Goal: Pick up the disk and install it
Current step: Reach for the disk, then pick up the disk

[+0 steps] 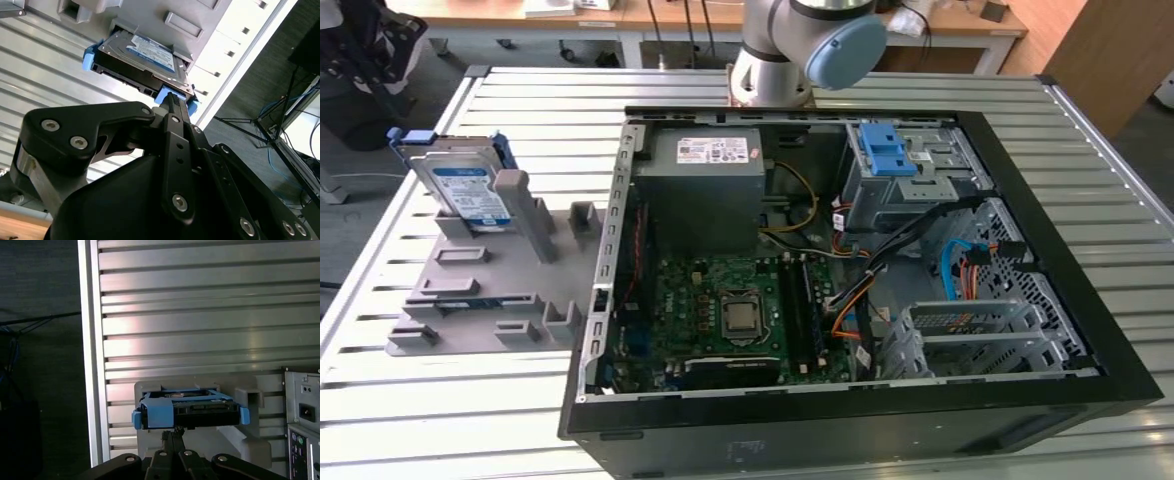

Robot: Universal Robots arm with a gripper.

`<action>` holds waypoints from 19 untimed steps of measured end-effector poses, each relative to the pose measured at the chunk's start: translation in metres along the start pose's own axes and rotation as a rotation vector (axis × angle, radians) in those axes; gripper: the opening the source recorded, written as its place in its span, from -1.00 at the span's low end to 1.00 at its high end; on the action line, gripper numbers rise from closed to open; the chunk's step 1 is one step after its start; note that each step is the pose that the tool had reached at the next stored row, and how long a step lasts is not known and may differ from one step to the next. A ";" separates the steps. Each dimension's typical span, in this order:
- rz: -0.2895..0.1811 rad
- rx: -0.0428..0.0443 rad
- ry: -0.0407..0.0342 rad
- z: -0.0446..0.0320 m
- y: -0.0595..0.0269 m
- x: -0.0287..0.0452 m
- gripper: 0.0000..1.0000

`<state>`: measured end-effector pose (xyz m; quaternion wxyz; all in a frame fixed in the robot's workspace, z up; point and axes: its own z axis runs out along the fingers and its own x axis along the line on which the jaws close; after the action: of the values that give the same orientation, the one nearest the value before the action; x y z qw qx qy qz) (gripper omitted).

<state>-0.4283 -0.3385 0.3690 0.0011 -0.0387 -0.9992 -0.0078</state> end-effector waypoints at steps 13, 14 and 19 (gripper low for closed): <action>-0.001 0.0000 0.0000 0.0000 0.0000 0.0002 -0.79; -0.003 0.0000 0.0000 0.0000 0.0000 0.0002 -0.79; -0.020 0.0001 0.0003 0.0000 0.0000 0.0003 -0.79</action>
<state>-0.4285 -0.3385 0.3690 0.0012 -0.0285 -0.9996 -0.0078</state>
